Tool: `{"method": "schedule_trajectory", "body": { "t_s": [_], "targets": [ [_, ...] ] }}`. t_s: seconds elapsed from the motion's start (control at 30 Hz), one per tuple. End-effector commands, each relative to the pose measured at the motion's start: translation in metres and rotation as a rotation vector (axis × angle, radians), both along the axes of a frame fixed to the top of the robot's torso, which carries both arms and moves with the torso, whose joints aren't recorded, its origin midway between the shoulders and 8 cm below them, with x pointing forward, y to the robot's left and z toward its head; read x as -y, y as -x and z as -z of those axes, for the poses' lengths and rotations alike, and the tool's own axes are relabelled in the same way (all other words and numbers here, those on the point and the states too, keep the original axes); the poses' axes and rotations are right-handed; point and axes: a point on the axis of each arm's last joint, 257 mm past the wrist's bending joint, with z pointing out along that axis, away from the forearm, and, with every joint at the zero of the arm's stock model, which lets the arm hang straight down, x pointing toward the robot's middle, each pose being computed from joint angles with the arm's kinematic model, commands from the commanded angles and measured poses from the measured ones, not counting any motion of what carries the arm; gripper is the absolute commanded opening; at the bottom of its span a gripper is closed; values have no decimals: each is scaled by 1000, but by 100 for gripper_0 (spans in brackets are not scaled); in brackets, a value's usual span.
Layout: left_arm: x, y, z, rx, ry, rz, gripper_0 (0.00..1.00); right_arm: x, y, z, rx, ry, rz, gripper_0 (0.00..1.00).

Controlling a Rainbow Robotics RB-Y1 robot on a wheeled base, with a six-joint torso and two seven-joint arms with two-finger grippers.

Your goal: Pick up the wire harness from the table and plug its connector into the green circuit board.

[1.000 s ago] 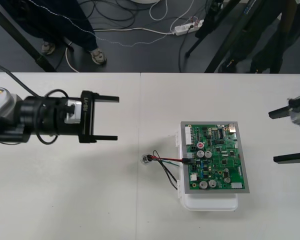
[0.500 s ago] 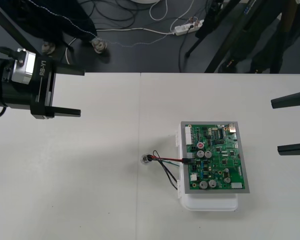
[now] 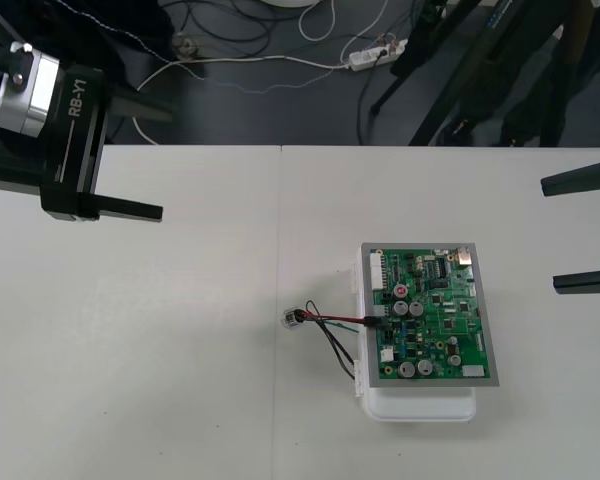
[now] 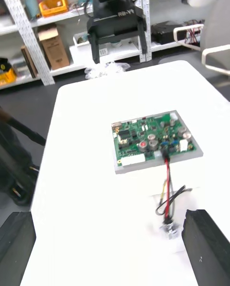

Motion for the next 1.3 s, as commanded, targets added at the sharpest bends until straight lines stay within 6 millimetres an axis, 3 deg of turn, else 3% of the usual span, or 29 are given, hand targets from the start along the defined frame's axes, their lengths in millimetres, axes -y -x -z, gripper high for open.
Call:
{"method": "schedule_trajectory", "body": {
  "t_s": [0.03,0.3,0.7,1.3],
  "targets": [
    [7,-6,-32,20,-3,-68,90,-9,-1,-12,81,20,-48,100],
    [16,3,-6,0,-70,-54,90,-12,2,-9,91,28,-72,100],
    [16,6,12,-59,-84,-60,90,-16,4,-3,71,29,-84,100],
    [16,5,12,-59,-83,-63,90,-16,4,-3,70,28,-85,100]
  ]
}}
